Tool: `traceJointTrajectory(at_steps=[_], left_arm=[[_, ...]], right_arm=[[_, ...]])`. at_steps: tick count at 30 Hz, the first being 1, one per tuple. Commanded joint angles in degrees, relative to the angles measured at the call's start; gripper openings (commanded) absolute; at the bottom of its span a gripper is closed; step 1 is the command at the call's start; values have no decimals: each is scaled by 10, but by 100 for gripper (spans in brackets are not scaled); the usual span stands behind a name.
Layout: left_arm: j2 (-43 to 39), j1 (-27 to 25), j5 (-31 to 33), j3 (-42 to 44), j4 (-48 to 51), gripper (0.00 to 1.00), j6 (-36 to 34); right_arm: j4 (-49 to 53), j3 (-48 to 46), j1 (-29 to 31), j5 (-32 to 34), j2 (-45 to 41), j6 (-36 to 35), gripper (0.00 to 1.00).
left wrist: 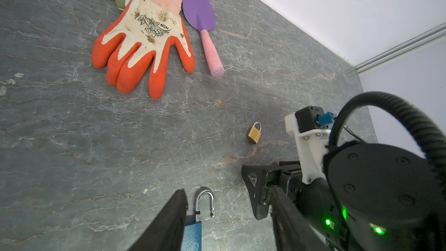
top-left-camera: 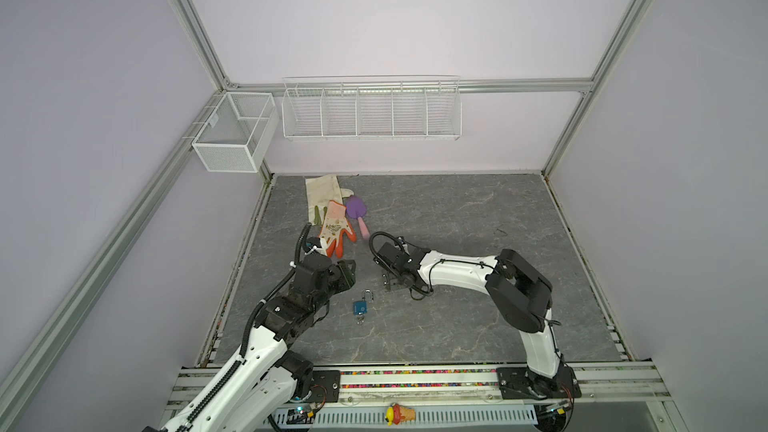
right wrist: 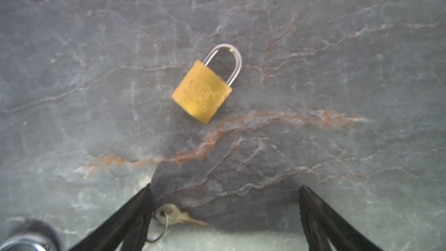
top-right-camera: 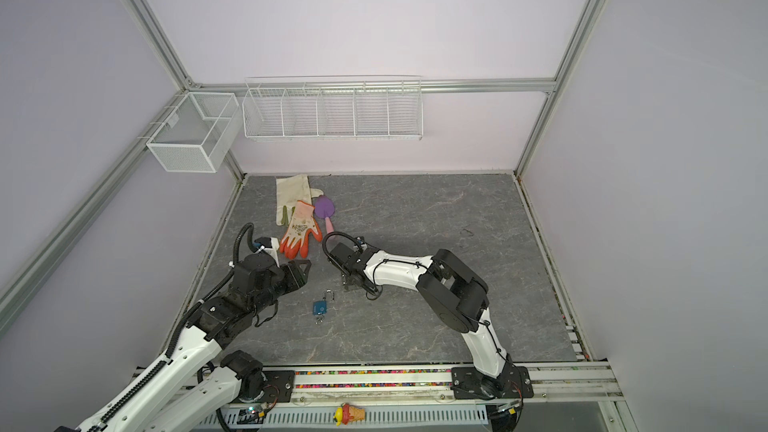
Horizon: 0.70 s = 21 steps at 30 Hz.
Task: Unlock with the key
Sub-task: 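Lower the open right gripper toward the small silver key's ring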
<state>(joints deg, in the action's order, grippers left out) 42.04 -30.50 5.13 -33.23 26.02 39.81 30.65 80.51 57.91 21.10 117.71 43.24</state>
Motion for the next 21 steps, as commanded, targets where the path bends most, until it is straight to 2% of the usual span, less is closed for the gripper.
traceJointTrajectory(at_steps=[1,8,13,21], left_arm=[[-8,-2,10,-17,18,56,-11],[-13,-2,2,-17,23,56,-6],[-13,-2,-10,-22,36,56,-1],[-10,-16,-30,-17,38,55,17]], right_arm=[[47,-30,3,-3,-3,4,96],[48,-76,-3,-6,-40,17,96],[41,-112,4,-42,-61,-33,95],[66,-204,-4,-45,-143,-48,95]])
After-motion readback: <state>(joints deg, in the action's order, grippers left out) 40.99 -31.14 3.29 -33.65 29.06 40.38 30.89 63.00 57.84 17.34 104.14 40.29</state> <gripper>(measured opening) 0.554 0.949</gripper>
